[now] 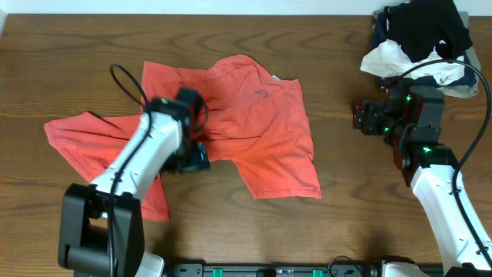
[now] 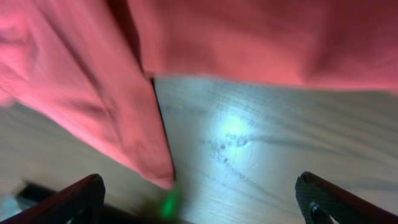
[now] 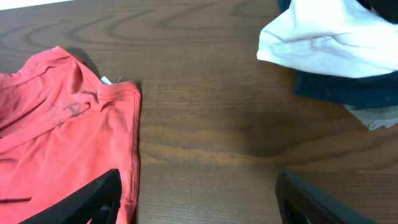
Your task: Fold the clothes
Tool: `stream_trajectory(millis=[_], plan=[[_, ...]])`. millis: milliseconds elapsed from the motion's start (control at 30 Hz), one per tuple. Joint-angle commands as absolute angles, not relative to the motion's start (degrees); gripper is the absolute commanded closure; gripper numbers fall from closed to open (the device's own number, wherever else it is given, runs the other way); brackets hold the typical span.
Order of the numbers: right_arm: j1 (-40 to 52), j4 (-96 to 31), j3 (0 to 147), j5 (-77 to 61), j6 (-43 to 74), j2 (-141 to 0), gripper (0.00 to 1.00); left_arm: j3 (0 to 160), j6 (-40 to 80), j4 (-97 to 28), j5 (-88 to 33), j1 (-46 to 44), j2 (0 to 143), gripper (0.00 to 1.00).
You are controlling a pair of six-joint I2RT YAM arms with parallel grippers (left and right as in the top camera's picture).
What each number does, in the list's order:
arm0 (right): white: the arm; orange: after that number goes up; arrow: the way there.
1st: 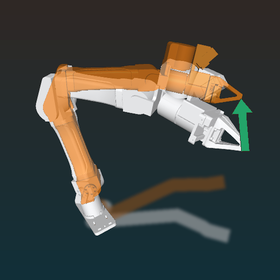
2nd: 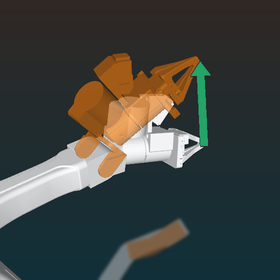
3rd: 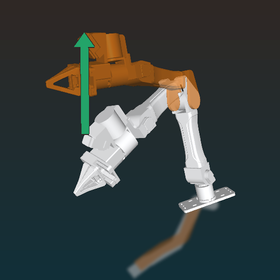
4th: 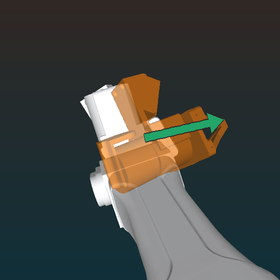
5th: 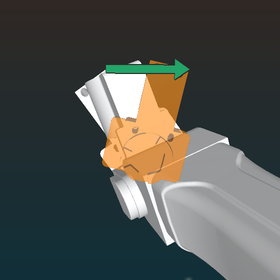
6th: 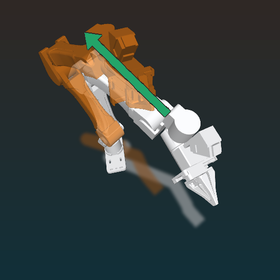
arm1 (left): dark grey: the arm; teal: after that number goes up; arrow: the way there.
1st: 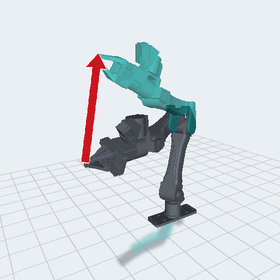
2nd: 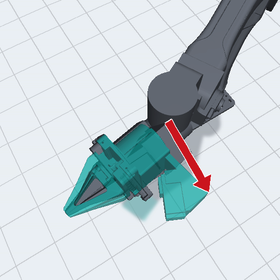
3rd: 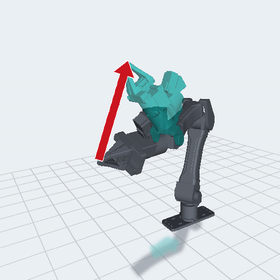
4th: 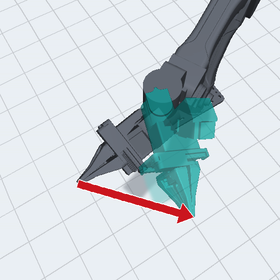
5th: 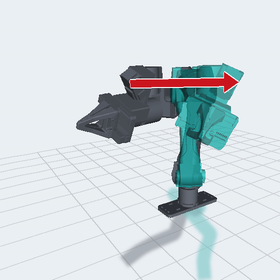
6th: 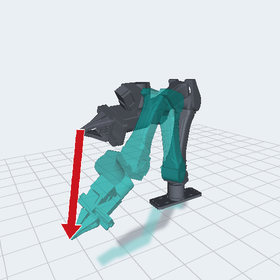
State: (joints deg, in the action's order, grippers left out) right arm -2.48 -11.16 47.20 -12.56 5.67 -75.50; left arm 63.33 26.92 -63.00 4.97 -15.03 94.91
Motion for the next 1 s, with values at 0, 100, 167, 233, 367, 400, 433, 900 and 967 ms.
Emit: stream_trajectory(millis=[0, 100, 167, 233, 367, 400, 433, 900, 967], plan=[[-1.87, -11.16, 47.99, -12.21, 5.93, -75.66, 0.23, 56.16, 40.23, -59.75, 8.01, -16.67, 90.35, 0.01], [-1.87, -11.27, 47.99, -12.21, 5.93, -75.66, 0.23, 49.58, 45.89, -55.51, 8.03, -16.71, 87.13, 0.01], [-1.87, -11.55, 47.99, -12.21, 5.93, -75.66, 0.23, 46.0, 48.42, -52.25, 8.23, -16.67, 85.67, 0.02], [-1.87, -11.66, 47.99, -12.23, 5.93, -75.66, 0.23, 43.18, 50.61, -49.06, 8.19, -16.69, 84.95, 0.05], [-1.85, -12.12, 47.99, -12.23, 5.93, -75.66, 0.22, 39.38, 51.81, -44.93, 8.21, -16.67, 84.97, 0.12], [-1.85, -12.27, 47.99, -12.21, 5.93, -75.66, 0.22, 38.3, 52.47, -43.83, 8.21, -16.53, 84.97, 0.13], [-1.87, -12.47, 47.99, -12.21, 5.93, -75.66, 0.22, 37.34, 54.24, -43.33, 8.21, -16.1, 84.97, 0.16], [-1.85, -12.88, 47.99, -12.23, 5.93, -75.66, 0.22, 32.77, 57.69, -43.22, 7.2, -9.39, 84.97, 0.43], [-1.85, -12.88, 47.99, -12.23, 5.93, -75.66, 0.22, 32.6, 57.71, -44.03, 6.0, -9.39, 84.97, 0.46]])
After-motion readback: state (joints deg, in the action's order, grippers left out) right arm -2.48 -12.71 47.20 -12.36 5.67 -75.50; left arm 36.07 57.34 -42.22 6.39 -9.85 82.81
